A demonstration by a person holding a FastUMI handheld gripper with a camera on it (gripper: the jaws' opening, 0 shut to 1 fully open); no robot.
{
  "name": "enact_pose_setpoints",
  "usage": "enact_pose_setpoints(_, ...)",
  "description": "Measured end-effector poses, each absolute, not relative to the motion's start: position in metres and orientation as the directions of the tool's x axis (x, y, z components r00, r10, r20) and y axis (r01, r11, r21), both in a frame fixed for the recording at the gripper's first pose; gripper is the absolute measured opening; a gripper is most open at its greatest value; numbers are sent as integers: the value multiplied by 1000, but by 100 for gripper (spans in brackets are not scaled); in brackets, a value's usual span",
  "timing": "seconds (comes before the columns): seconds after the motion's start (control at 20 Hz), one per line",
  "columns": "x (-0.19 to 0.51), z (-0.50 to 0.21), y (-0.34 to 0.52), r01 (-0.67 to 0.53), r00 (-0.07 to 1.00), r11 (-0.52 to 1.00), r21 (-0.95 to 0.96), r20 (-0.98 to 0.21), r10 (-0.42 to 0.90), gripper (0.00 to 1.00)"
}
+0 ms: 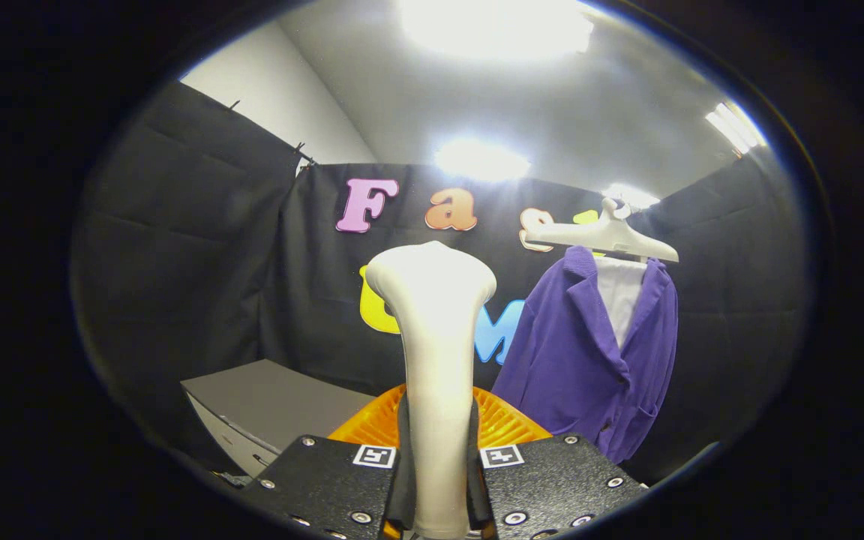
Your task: Iron the clothes twice with a garment steamer, once on the left side and once on the right side.
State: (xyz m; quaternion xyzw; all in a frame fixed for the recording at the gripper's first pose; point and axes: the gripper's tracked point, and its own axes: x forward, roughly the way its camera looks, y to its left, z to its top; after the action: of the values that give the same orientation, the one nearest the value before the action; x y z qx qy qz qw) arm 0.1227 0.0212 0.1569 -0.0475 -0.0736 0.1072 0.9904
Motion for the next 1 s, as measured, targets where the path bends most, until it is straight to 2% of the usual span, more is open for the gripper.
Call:
enact_pose_setpoints(0.3,119,186,-34,-206,952,974,-93,210,221,26)
enact_pose_setpoints(1.0,201,206,-100,-54,969,998,10,241,50,26)
